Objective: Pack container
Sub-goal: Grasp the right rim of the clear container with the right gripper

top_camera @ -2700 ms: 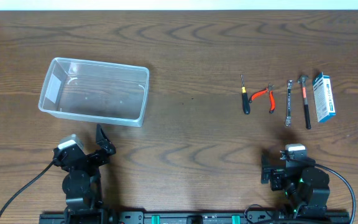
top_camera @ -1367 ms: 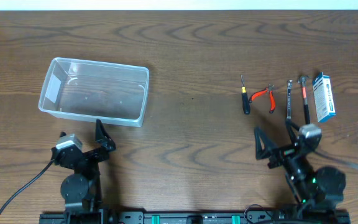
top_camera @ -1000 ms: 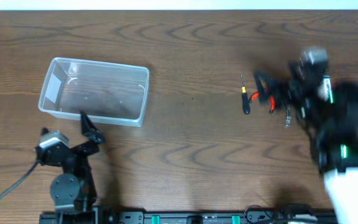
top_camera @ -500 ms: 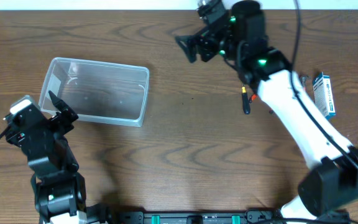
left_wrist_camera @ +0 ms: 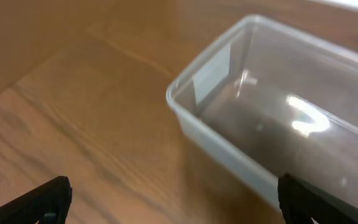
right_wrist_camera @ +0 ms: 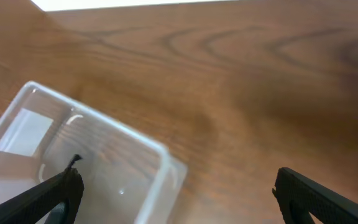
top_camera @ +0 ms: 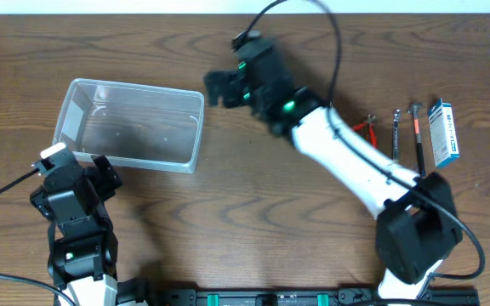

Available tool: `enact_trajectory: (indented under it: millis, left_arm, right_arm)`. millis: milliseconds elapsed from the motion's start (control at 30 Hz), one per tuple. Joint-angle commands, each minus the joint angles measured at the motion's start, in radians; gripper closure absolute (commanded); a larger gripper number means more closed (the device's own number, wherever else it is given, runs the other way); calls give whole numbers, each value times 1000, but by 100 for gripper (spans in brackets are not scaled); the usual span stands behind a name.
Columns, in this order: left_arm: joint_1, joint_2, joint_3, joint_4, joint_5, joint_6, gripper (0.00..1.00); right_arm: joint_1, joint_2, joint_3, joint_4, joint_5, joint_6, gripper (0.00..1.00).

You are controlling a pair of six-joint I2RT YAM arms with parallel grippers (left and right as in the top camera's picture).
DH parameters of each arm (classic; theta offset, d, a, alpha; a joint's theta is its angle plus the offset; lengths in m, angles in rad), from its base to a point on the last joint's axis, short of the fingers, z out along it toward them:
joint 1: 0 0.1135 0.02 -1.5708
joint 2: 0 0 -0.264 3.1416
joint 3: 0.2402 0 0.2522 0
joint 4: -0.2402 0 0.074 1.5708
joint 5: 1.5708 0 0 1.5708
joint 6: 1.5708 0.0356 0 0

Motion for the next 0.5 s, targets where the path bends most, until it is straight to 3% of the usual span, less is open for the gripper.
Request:
enact_trajectory:
  millis: [0,200,467]
  left_arm:
    - [5,19,16,-29,-13,16,2]
    - [-19,51,16,-54,-13,16,2]
    - [-48,63,16,-57,-13,16,2]
  right_arm:
    - [100,3,30,-8,218,61,1]
    - [165,16,30,-14,241,84,1]
    - [188,83,30,-125,153,266,1]
